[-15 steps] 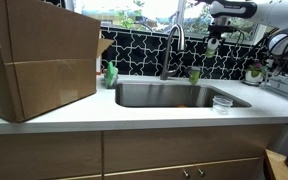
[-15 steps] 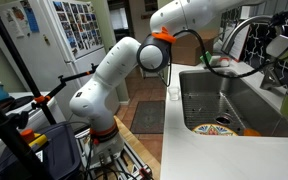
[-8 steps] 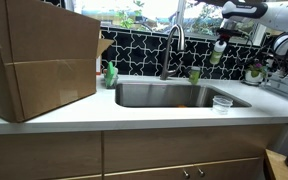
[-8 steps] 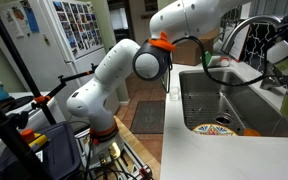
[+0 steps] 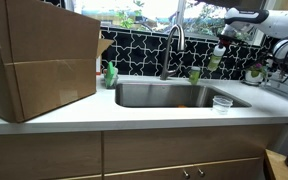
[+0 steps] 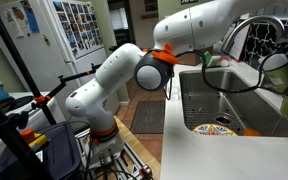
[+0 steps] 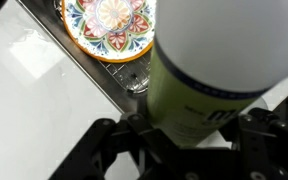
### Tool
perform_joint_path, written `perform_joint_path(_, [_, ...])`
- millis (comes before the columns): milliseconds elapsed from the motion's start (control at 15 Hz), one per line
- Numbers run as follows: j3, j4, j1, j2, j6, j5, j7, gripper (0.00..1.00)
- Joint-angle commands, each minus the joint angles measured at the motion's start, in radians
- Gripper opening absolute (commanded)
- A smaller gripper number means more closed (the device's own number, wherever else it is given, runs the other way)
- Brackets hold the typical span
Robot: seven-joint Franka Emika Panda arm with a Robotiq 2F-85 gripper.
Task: Pour some of the liquid from the bottle on the right in the sink
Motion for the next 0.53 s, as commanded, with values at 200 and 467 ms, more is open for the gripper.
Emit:
perform_joint_path(200, [0.022,-0.002,-0.031,0.017,-0.017,0.042,0.105,0.41])
perform_joint_path(467, [0.044,0.02,-0.086,0.061,-0.056,0.094,0.248,0.41])
